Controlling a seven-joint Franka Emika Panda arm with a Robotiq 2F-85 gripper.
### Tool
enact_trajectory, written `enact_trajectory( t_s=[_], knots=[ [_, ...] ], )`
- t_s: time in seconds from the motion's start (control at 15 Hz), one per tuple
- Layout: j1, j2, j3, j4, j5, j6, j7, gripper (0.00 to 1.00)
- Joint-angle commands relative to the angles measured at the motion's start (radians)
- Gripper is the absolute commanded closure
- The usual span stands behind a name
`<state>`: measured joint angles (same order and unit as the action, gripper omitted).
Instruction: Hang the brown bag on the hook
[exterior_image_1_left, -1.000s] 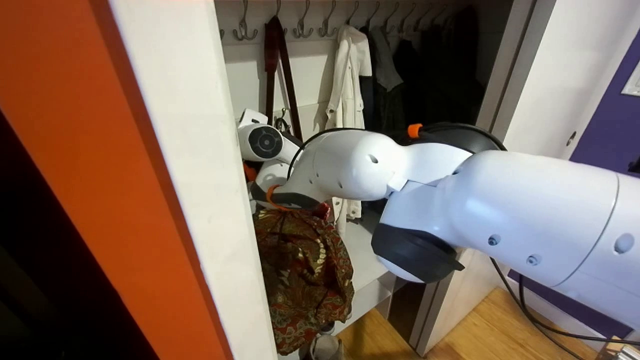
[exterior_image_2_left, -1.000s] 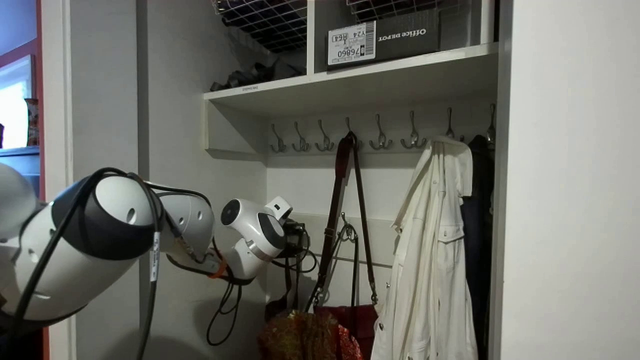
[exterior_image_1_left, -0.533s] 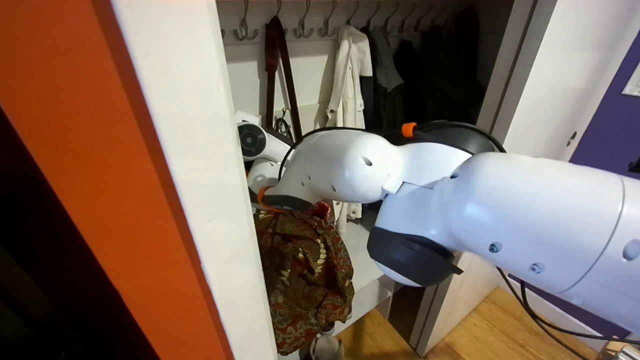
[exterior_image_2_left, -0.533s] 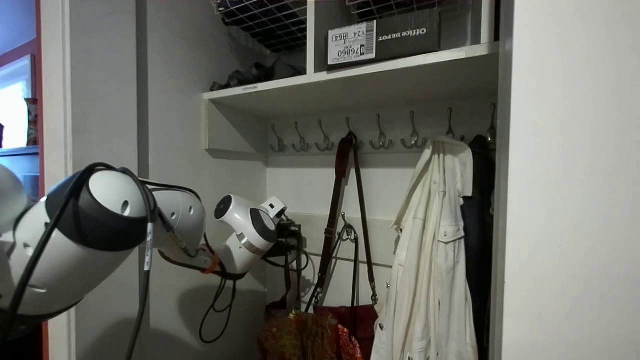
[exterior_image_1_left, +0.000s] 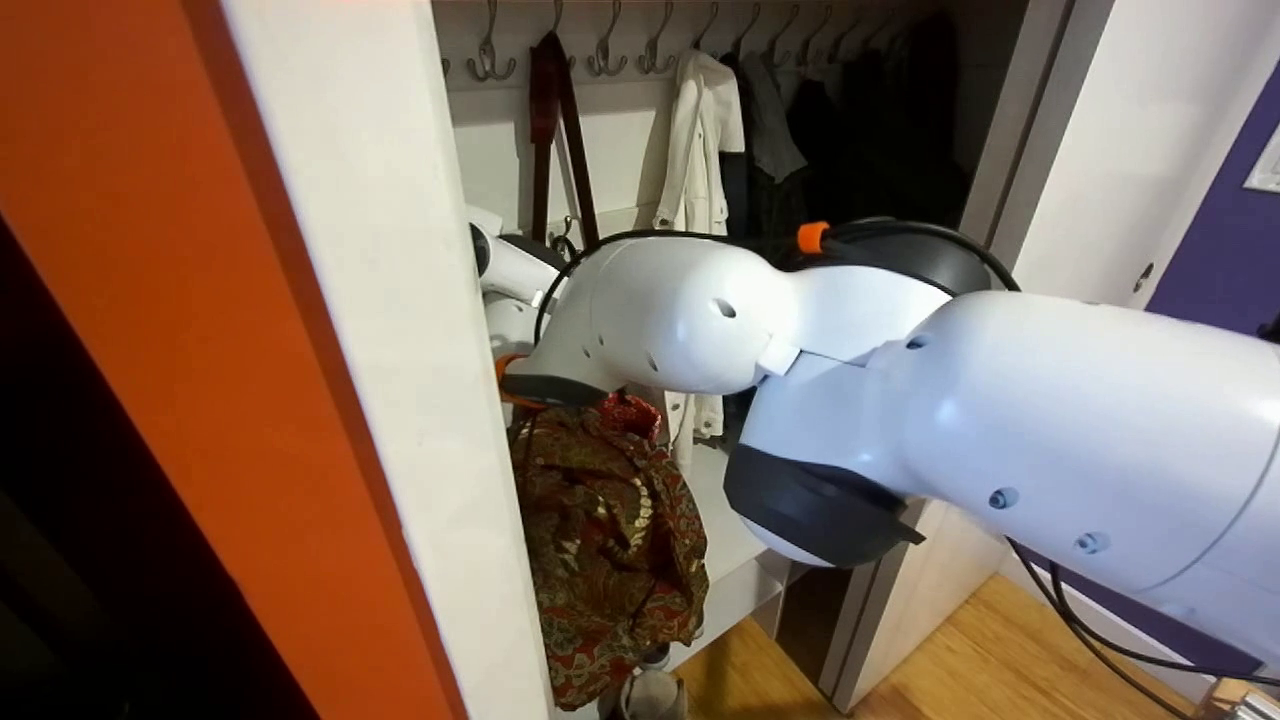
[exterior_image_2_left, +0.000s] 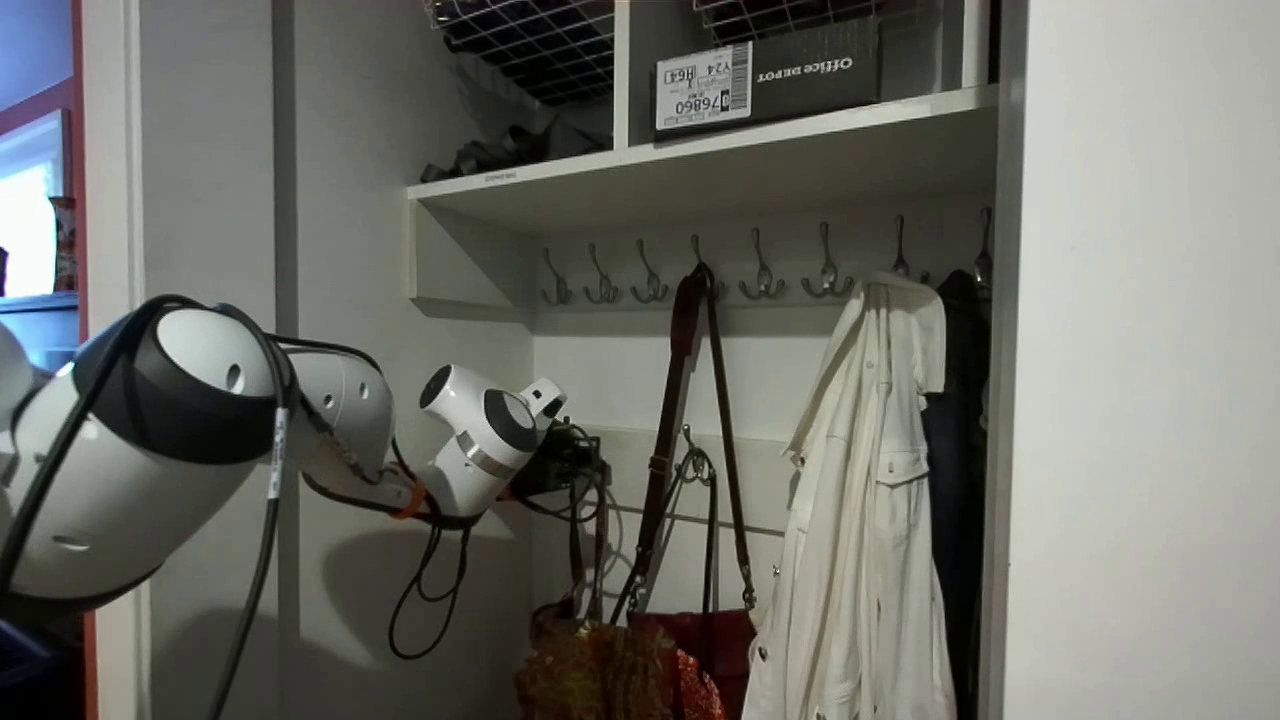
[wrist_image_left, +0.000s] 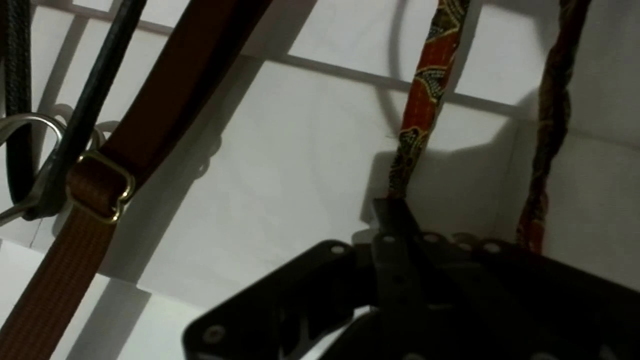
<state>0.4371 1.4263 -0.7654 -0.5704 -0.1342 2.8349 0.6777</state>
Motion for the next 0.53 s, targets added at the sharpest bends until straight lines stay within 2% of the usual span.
enact_trajectory(
  t_s=[0.0,0.2,0.47],
  knots=[
    [0.029,-0.046,0.019,-0.039,0.006,-0.058,-0.016,1.0],
    [0.044,-0.075,0.019,-0.051,-0.002,-0.094,-0.031,1.0],
    [0.069,-0.124,0.038,-0.073,0.007,-0.205,-0.069,1.0]
  ],
)
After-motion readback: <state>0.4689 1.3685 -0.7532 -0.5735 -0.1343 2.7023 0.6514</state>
